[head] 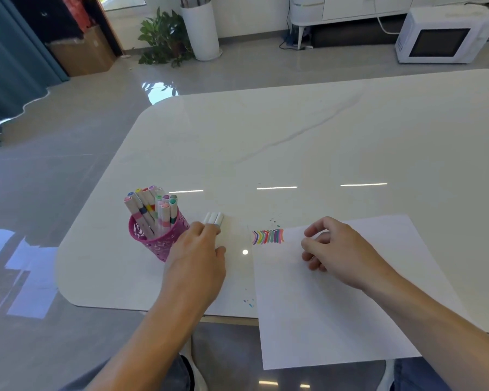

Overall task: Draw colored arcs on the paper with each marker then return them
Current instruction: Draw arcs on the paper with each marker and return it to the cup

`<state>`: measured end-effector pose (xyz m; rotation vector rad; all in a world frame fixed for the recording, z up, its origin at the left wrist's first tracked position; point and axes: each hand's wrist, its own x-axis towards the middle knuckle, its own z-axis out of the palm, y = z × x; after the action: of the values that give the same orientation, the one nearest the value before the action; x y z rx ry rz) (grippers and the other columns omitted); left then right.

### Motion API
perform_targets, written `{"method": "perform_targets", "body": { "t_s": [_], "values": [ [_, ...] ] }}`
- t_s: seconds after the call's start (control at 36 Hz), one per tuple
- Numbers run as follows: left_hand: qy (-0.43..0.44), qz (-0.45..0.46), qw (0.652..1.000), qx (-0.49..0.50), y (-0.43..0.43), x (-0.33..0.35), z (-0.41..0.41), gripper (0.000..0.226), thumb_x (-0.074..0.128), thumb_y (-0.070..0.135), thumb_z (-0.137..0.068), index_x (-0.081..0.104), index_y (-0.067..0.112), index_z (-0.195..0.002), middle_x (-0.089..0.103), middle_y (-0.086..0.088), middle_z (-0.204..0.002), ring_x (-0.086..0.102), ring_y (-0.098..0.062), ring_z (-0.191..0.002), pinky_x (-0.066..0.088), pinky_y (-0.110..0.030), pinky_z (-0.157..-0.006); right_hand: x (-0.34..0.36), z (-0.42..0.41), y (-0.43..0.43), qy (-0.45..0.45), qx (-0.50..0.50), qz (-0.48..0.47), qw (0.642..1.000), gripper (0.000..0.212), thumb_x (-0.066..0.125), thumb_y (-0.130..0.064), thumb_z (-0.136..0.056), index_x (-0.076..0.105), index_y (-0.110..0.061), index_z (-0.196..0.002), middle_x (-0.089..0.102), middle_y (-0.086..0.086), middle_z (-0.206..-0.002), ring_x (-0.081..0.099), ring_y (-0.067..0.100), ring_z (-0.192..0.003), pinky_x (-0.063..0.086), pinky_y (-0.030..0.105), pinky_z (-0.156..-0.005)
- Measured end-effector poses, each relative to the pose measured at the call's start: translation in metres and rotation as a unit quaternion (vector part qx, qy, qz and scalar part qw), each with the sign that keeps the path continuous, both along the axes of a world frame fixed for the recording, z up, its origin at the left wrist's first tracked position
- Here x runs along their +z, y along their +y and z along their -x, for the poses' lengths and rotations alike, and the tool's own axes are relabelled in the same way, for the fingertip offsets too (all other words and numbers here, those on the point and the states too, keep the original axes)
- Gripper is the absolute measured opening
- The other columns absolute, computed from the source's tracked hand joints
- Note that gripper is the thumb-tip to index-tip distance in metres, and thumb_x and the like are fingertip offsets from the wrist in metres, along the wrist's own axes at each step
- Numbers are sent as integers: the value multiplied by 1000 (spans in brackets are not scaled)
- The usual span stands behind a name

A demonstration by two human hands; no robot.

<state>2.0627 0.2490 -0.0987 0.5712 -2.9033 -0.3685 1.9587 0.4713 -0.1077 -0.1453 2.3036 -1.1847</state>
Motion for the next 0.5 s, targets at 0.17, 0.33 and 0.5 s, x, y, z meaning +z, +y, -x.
{"method": "perform_targets", "body": {
  "t_s": [0.17, 0.33, 0.5],
  "values": [
    [-54, 35, 998, 5, 0, -16, 10, 33, 53, 18, -97, 51, 15, -130, 52, -1, -117, 53, -19, -101, 39, -24, -78, -1, 2, 1, 6, 3, -4, 1000, 7, 63, -27, -97, 59, -28, -103, 79, -8, -80, 72, 3, -64, 60, 36, -80],
    [-66, 42, 997, 27, 4, -18, 19, 31, 54, 21, -98, 52, 13, -127, 51, -1, -112, 50, -19, -101, 36, -24, -72, -3, 1, 1, 4, 4, 0, 1000, 7, 62, -26, -97, 59, -28, -103, 79, -7, -82, 73, 4, -65, 60, 35, -79],
    [-65, 61, 996, 22, 7, -19, 20, 30, 54, 25, -98, 53, 17, -127, 52, 2, -113, 49, -17, -104, 40, -23, -69, -5, 1, -1, 0, 9, 2, 1000, 7, 62, -27, -97, 58, -29, -103, 78, -7, -83, 74, 5, -67, 60, 35, -79]
  ]
}}
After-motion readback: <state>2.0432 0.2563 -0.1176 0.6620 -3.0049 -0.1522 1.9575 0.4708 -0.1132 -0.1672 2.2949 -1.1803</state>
